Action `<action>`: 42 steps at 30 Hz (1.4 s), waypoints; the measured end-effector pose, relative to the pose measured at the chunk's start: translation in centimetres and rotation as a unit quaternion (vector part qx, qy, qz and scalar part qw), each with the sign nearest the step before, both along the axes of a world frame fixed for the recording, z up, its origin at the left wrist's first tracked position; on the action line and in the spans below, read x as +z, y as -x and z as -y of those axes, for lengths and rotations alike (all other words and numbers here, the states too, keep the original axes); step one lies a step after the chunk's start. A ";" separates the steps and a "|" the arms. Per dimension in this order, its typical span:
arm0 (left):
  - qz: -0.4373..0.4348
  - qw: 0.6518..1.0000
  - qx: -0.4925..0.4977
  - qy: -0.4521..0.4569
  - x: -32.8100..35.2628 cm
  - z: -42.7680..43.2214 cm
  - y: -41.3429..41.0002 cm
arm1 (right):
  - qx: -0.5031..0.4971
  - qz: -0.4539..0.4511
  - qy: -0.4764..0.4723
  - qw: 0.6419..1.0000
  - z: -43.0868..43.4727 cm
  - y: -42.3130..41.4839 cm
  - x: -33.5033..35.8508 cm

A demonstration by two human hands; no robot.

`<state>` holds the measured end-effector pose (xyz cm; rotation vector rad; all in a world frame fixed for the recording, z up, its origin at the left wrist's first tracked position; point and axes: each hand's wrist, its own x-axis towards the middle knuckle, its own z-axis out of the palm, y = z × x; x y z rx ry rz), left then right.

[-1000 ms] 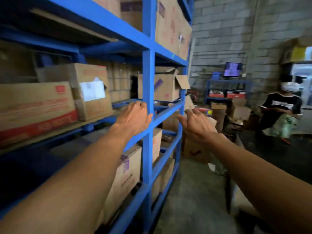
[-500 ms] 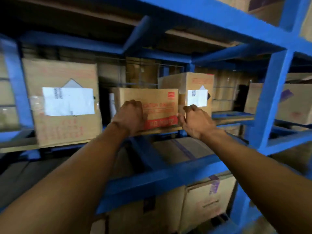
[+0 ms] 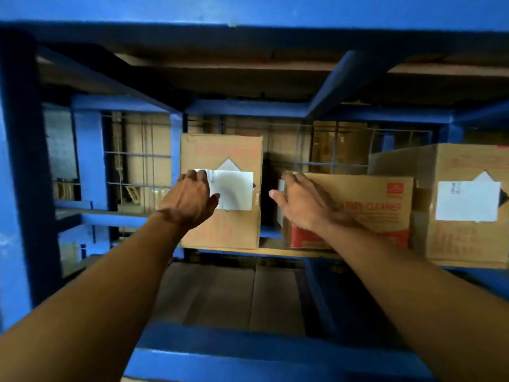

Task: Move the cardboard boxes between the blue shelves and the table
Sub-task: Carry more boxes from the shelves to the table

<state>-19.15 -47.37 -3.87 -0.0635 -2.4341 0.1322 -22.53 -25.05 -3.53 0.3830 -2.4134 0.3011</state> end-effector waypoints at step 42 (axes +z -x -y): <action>0.055 0.923 -0.203 -0.321 3.7 7.9 0.8 | 0.088 0.067 0.205 0.972 8.5 -1.2 3.4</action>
